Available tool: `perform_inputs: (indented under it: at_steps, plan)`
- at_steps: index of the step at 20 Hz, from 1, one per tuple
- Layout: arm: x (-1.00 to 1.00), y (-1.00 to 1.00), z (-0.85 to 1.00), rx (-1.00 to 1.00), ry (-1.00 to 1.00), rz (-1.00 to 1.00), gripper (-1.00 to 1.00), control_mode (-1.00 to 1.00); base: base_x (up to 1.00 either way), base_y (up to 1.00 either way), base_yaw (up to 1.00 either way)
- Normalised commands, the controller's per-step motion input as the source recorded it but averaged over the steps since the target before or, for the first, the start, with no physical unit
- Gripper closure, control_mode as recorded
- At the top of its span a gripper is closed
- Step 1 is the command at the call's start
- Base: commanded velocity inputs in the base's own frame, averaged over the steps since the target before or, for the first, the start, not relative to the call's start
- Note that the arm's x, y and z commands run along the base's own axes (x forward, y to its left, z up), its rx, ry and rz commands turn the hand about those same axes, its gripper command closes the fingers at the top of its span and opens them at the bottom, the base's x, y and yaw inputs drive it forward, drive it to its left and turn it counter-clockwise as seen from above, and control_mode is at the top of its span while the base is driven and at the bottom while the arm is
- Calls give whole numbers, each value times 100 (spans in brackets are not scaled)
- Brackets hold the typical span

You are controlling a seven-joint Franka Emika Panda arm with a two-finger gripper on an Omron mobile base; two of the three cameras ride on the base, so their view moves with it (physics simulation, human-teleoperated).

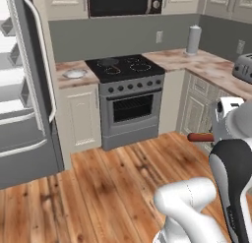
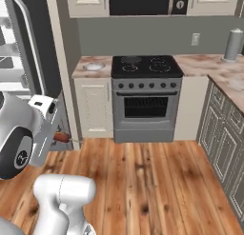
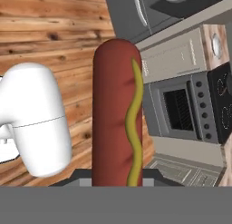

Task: Place the cold items (mango and lime) from the fridge in one tupperware on the dining counter. Place the warm items (kebab skewer and hot dog) in the stove area in another tupperware.

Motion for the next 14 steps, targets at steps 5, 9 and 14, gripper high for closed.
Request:
perform_inputs:
  at_steps: [5,9,14]
  plan:
    - [0,0,0,0,0,0,100,100,-100,-11,2]
    - [0,0,0,0,0,0,100,100,-100,-7,5]
    - [0,0,0,0,0,0,100,100,-100,-1,16]
